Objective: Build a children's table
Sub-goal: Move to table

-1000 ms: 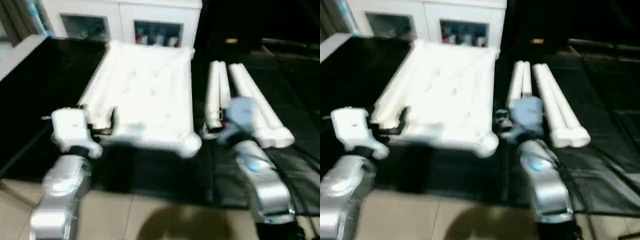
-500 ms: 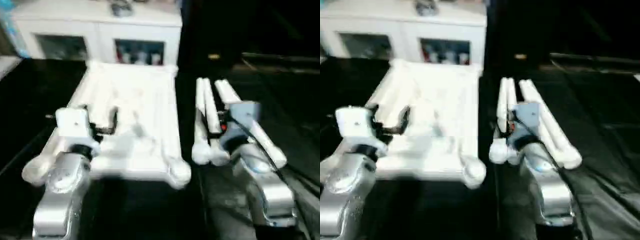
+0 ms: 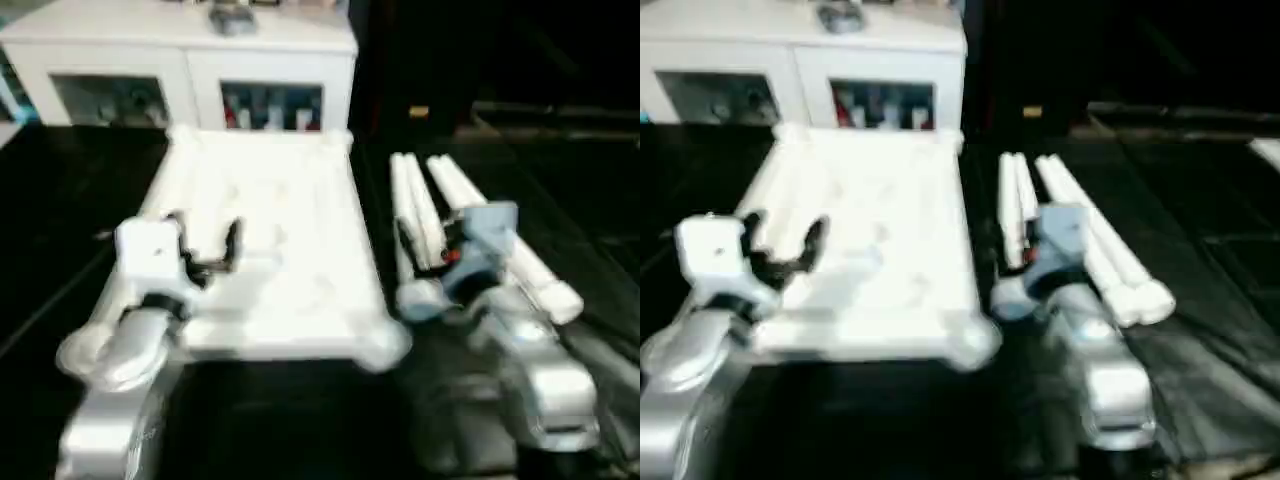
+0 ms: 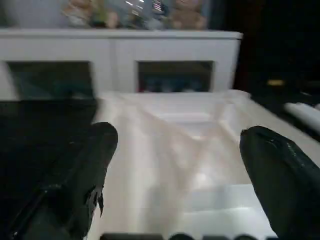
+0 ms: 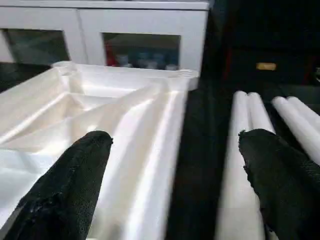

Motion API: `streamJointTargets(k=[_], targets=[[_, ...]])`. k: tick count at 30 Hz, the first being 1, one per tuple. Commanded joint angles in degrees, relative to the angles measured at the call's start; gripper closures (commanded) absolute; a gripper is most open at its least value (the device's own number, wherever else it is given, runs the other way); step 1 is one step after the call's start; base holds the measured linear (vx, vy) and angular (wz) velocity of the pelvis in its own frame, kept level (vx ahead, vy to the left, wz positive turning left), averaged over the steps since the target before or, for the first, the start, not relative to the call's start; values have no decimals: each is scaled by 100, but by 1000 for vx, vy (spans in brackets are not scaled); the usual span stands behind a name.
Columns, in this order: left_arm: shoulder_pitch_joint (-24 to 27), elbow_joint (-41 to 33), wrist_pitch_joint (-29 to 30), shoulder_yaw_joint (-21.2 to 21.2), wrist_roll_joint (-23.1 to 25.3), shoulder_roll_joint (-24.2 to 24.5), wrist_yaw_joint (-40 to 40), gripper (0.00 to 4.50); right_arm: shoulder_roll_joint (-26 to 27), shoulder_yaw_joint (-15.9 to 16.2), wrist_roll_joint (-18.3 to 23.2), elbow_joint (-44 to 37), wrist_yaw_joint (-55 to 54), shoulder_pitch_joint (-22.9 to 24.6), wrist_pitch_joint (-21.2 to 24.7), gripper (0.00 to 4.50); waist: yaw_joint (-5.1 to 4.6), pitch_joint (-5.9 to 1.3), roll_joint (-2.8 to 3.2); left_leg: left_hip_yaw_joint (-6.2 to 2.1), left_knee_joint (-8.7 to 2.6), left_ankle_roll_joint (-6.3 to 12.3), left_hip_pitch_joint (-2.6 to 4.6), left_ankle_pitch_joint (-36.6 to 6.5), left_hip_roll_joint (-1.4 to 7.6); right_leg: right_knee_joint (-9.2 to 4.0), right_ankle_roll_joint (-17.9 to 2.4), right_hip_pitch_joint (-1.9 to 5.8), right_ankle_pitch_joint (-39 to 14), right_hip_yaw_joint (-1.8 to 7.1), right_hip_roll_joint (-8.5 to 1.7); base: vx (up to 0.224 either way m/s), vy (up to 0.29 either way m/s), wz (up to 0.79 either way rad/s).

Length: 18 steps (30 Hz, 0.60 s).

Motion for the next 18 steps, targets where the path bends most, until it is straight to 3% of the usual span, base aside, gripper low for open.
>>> streamJointTargets(k=[1, 2, 3, 4, 5, 6, 7, 8, 9, 10, 11, 12, 13, 14, 15, 16, 17, 18], targets=[[-107, -25, 72, -138, -36, -59, -54, 4, -53, -150, 113, 24, 35, -54, 308, 9, -49, -290, 291, -735, -1384, -2666, 310, -3495, 977, -148, 0, 85, 157, -67, -132, -138, 187, 2], [-112, -24, 76, -137, -47, -62, -59, 4, -51, -154, 122, 24, 38, -57, 322, 9, -58, -304, 236, -804, -1421, -2676, 337, -3810, 1062, -173, 4, 121, 66, -34, -174, -130, 126, 7], [-189, -59, 140, -174, -126, -49, -140, 4, -116, -154, 162, 2, 108, -106, 413, 9, -43, -322, 140, -955, -1463, -2279, 409, -3958, 1231, -170, -36, 140, -207, 60, -254, -130, 105, 12], [-214, -69, 169, -179, -167, -54, -163, 4, -148, -145, 171, -3, 146, -120, 399, 9, -29, -306, 189, -927, -1511, -2135, 348, -3974, 1192, -143, -56, 193, -269, 70, -247, -130, 105, 12], [-220, -71, 176, -180, -176, -56, -167, 4, -155, -144, 173, -4, 154, -124, 396, 9, -49, -403, 168, -831, -1462, -2015, 407, -3497, 975, -301, -126, 193, -102, 47, -277, -145, 97, 8], [-278, -79, 251, -254, -242, -18, -270, 4, -256, -97, 96, -2, 215, -164, 334, 9, -39, -416, 63, -687, -1335, -1893, 248, -2653, 743, -615, -278, 313, 118, 205, -567, -145, 47, 4], [-336, -75, 292, -341, -273, 39, -385, 4, -330, -72, 49, 24, 276, -208, 257, 9, 46, -422, -23, -433, -926, -1676, 177, -1735, 567, -919, -565, 377, 121, 432, -1162, -145, 47, 4], [-421, -61, 376, -438, -310, 98, -548, 4, -477, -13, -31, 67, 353, -270, 227, 9, 38, -342, -14, -467, -394, -1312, 63, -1023, 691, -1200, -831, 476, -130, 581, -1803, -144, 30, -15], [-473, -46, 421, -485, -336, 125, -643, 4, -560, 18, -60, 97, 410, -308, 205, 9, 18, -169, 14, -563, 265, -970, 30, 65, 743, -1534, -806, 474, -962, 420, -2115, -171, 80, -49], [-487, -45, 474, -519, -338, 148, -678, 4, -583, 18, -43, 90, 443, -316, 226, 9, -180, 17, 178, -860, 449, -1250, 149, -581, 851, -1508, -632, 483, -2691, -128, -1832, -171, 80, -49], [-517, -29, 542, -591, -317, 198, -741, 4, -630, 21, -30, 83, 496, -339, 254, 9, -338, 74, 362, -928, -91, -1601, -66, -1720, 735, -1073, -449, 665, -3132, -546, -1242, -119, 159, -56], [-547, -4, 580, -658, -304, 226, -795, 4, -692, 33, -56, 70, 537, -364, 249, 9, -333, 84, 435, -983, -1529, -1927, -353, -5595, 697, 27, -142, 854, -2097, -411, -233, -94, 139, -19], [-547, -4, 580, -658, -304, 226, -795, 4, -692, 33, -56, 70, 537, -364, 249, 9, -125, -17, 460, -757, -1586, -1774, -243, -5699, 494, 58, -201, 925, -704, -341, -95, -94, 139, -19], [-577, 21, 685, -675, -363, 190, -787, 4, -761, 22, -15, 39, 605, -385, 312, 9, -228, -62, 401, -751, -1455, -1600, -166, -5058, 485, -20, -353, 897, -718, -178, -218, -119, 9, -4], [-576, 43, 725, -627, -410, 114, -717, 4, -782, -2, -43, 40, 565, -390, 310, 9, -271, -216, 158, -732, -1148, -1693, -13, -3816, 434, -536, -466, 771, -1906, 137, -685, -77, -56, -20], [-573, 67, 751, -571, -427, 53, -644, 4, -791, -28, -49, 56, 513, -394, 301, 9, -285, -262, 22, -600, -595, -1238, 11, -2062, 555, -1130, -782, 724, -2449, 323, -1300, -77, -56, -20], [-559, 118, 746, -428, -445, -78, -469, 4, -741, -102, -12, 58, 439, -383, 275, 9, -222, -234, -32, -475, -449, -869, -40, -1102, 556, -1262, -837, 742, -2476, 309, -1380, -98, -43, -26], [-543, 154, 723, -312, -447, -177, -322, 4, -693, -160, -24, 55, 327, -373, 249, 9, -131, -170, -2, -324, -337, -494, -9, 31, 630, -1397, -860, 701, -2707, 168, -1408, -121, -23, -27]])
